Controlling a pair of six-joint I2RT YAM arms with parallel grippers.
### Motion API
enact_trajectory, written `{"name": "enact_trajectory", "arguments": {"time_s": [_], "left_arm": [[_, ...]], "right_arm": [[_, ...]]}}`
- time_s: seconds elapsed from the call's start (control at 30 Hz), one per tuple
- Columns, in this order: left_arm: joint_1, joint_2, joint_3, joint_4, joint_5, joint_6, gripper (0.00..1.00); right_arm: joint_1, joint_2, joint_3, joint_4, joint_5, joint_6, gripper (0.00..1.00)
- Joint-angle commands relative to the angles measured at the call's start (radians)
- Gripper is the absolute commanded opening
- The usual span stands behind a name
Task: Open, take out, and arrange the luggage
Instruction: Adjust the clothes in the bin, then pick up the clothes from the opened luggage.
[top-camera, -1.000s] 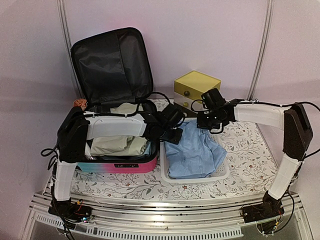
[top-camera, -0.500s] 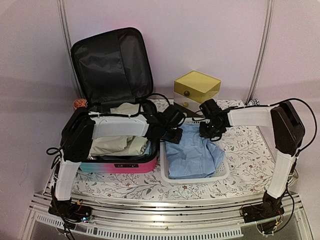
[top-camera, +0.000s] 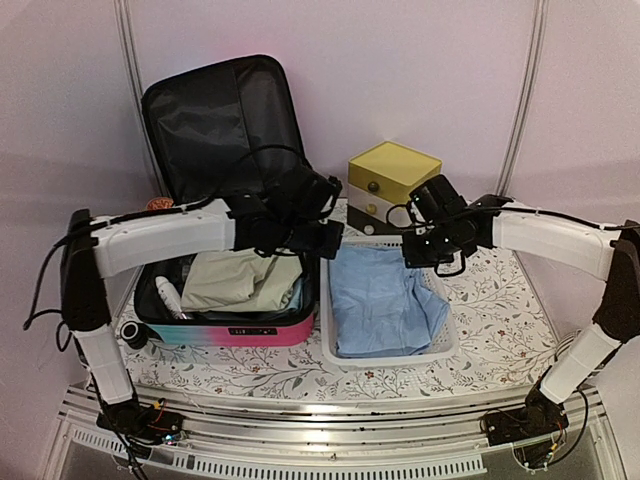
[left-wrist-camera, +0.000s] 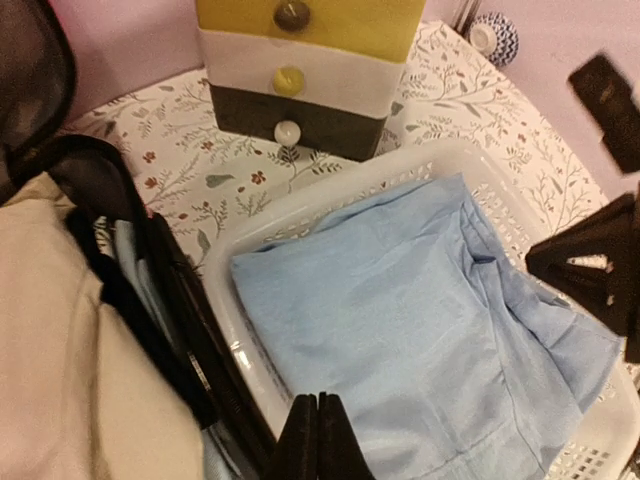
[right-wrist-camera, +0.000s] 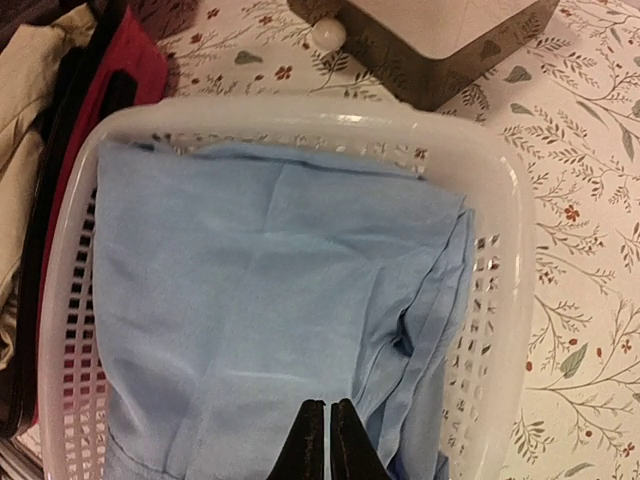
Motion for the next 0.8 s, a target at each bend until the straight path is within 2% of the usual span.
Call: {"name": "enact_trajectory", "arguments": {"time_s": [0.0,0.23,0.4,0.57,0.7,0.77], "left_arm": [[0.000,-0.148,-0.093,-0.064,-0.059,0.026,0.00],[0.032,-0.325,-0.232,-0.150,-0.125,0.021,0.02],[0.064,-0.415,-0.325,-0.170,-0.124,0.007,0.04],[0.097,-0.479,-0.405,-0.185,-0.112,0.002,0.06],[0.104,-0.513,-0.435,-0.203,-0.113,0.018,0.14],[0.106,-0.531,-0.451,-0.207,-0.108,0.029,0.26]], "right_arm": [[0.040,-0.046,-0.050,-0.142,-0.030,0.042,0.06],[0.048,-0.028,-0.172,-0.168,0.048,0.131,0.03],[0.056,0.053,-0.250,-0.071,0.030,0.161,0.02],[0.069,0.070,-0.240,-0.068,0.074,0.185,0.03],[0.071,-0.002,-0.212,-0.090,0.099,0.171,0.04],[0.071,-0.043,-0.195,-0.098,0.100,0.153,0.06]]}}
